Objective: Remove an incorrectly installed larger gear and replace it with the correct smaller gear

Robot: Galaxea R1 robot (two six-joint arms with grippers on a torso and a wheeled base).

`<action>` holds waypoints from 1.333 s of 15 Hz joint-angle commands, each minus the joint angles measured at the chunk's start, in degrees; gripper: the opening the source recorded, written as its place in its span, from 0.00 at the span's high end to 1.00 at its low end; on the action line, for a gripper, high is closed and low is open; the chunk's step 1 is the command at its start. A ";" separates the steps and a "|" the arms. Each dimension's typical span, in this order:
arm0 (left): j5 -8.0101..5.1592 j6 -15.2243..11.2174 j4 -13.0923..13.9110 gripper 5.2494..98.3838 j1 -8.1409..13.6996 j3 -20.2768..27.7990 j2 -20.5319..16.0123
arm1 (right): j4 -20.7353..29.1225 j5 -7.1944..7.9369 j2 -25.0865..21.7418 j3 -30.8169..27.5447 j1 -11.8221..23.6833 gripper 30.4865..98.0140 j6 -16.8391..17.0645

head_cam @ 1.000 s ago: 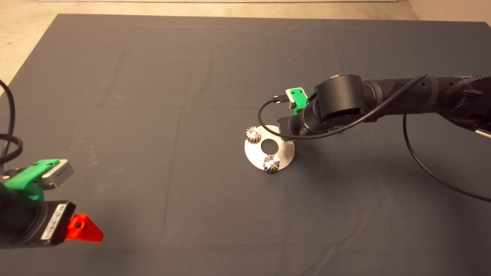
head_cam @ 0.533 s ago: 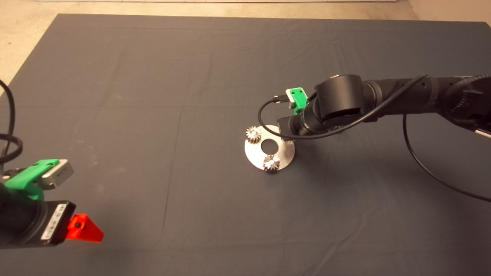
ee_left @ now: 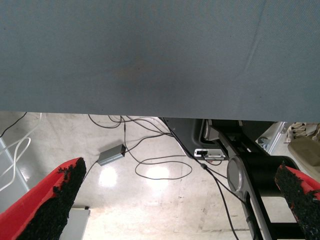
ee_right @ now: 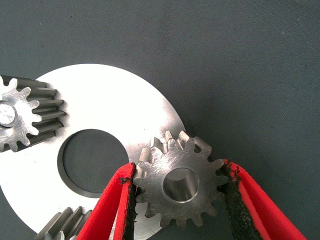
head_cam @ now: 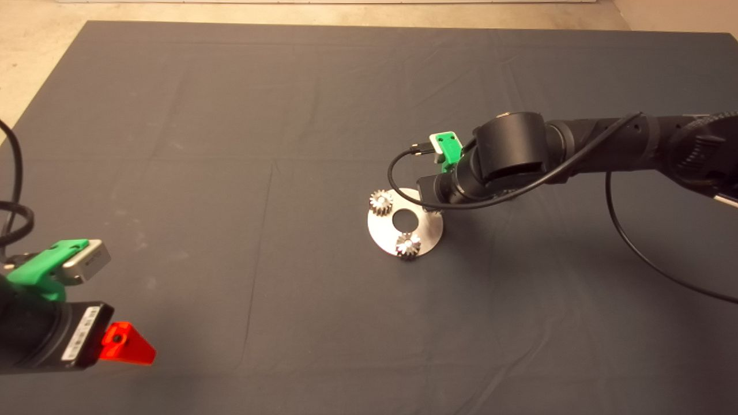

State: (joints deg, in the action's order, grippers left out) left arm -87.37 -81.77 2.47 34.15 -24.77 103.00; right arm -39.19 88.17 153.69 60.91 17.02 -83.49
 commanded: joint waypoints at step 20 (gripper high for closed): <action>-7.63 0.21 -0.45 0.00 0.05 -0.09 -0.38 | -1.06 6.83 0.52 2.26 0.74 0.87 0.27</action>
State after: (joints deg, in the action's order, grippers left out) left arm -87.38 -81.77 2.47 34.15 -24.77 103.00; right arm -39.17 87.96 153.88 61.99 17.34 -83.41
